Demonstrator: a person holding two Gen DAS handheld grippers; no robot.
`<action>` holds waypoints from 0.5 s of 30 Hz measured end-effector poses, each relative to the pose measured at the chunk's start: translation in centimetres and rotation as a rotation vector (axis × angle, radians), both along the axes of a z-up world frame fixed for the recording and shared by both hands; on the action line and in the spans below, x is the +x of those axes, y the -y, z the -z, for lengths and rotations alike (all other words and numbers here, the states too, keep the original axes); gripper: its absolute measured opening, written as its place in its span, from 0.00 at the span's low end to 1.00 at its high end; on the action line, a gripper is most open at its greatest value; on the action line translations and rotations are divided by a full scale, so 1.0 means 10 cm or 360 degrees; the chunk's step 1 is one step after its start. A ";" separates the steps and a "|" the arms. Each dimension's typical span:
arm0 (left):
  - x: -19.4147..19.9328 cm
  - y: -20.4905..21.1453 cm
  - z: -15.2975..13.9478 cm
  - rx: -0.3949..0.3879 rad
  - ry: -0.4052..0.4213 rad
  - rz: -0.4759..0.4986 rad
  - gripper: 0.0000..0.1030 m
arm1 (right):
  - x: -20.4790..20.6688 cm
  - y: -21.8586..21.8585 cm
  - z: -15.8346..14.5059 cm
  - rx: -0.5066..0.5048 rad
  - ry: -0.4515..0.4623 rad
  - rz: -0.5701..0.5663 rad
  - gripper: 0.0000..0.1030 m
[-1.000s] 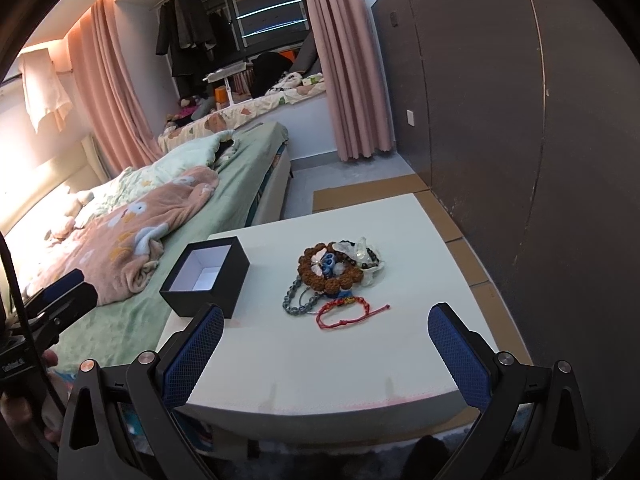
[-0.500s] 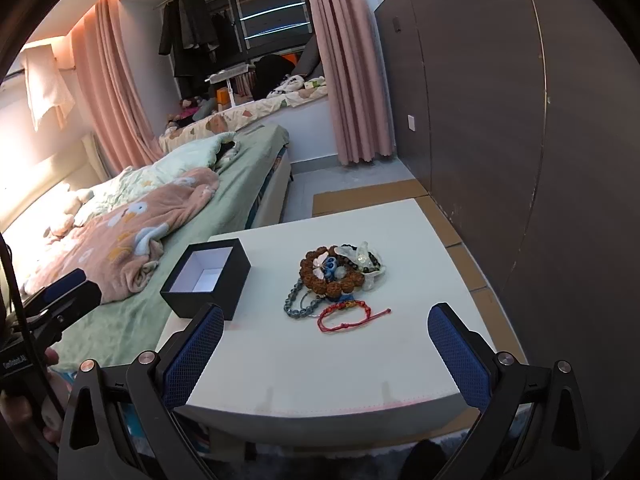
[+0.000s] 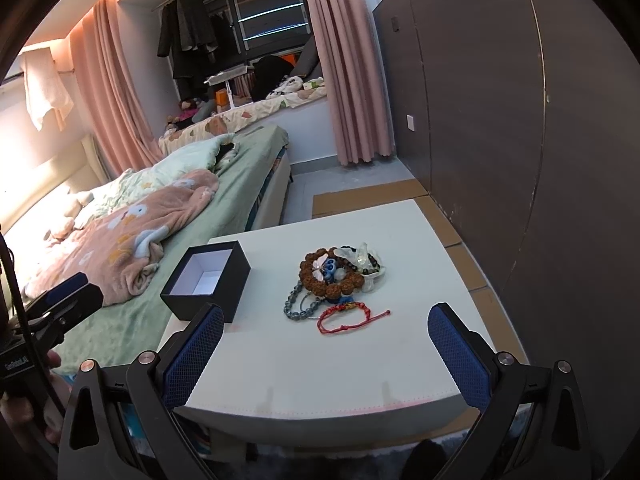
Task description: Organize jewelry
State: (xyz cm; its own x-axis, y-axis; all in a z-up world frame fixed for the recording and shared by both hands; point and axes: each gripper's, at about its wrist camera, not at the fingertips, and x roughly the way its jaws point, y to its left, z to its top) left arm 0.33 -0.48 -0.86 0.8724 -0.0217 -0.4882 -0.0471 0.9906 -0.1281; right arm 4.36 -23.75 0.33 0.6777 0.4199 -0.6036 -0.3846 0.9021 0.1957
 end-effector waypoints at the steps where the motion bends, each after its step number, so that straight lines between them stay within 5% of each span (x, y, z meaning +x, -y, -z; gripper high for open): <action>1: 0.00 0.00 0.00 -0.0001 0.0001 0.0000 0.99 | 0.00 0.00 0.00 -0.0001 0.0000 -0.0001 1.00; 15: 0.21 0.05 0.00 -0.0135 -0.0010 0.0035 0.99 | 0.07 0.09 -0.04 0.0077 -0.0028 0.0039 1.00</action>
State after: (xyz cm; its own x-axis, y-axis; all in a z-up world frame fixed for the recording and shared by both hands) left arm 2.47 -0.97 -0.88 0.8682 -0.0820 -0.4894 -0.0268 0.9770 -0.2113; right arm 5.09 -24.61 0.74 0.6775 0.4323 -0.5951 -0.3586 0.9005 0.2459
